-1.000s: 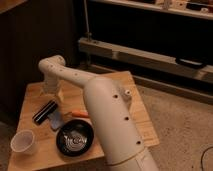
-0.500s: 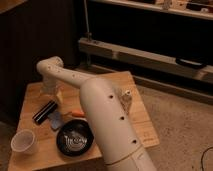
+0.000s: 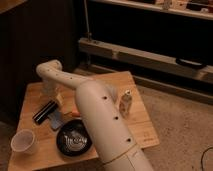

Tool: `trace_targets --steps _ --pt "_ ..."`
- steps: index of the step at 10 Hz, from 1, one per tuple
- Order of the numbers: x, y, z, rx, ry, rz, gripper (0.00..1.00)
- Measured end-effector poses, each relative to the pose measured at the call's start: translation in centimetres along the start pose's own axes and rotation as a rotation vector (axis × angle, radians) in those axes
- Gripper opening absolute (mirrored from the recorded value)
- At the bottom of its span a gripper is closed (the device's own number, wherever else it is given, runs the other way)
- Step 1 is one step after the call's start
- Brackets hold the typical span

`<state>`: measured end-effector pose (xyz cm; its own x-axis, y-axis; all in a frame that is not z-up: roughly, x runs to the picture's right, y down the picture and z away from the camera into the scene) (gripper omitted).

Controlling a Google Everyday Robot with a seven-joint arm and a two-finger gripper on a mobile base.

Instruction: Place the eraser on the white sponge

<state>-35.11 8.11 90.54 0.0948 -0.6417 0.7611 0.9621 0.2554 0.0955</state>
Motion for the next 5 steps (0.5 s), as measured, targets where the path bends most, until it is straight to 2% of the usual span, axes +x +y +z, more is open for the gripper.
trace_targets --steps 4,5 --pt "-0.63 -0.89 0.2 -0.007 0.004 -0.028 0.78" --pt "-0.72 -1.06 0.39 -0.01 0.003 -0.032 0.68"
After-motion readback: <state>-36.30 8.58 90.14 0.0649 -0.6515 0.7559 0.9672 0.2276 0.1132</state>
